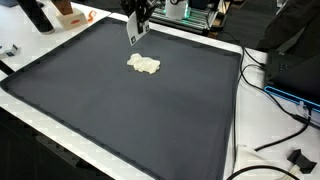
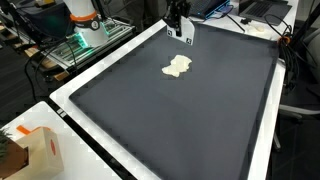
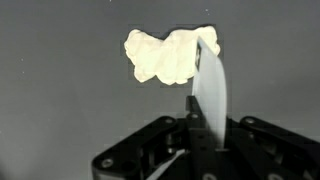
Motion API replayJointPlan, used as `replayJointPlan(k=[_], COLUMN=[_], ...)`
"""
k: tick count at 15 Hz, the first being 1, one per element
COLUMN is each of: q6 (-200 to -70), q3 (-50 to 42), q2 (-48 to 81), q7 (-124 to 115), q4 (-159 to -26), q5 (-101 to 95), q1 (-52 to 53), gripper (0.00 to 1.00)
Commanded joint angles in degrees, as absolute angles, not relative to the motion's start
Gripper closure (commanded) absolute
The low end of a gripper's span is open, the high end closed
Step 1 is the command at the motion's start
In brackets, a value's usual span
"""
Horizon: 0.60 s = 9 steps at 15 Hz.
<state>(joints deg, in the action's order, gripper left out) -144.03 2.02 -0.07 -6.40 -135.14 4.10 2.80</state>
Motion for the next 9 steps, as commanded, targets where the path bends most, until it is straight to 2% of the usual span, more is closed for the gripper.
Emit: replayJointPlan(k=[1, 9], q6=[-150.85, -159.83], q3=[1.11, -0.34], q2=[3.00, 10.26], q7=[-10.80, -18.58], q4=[-137.85, -140.11], q5=[8.38, 12.08], q1=[1.57, 0.70], gripper=[0.99, 0.99])
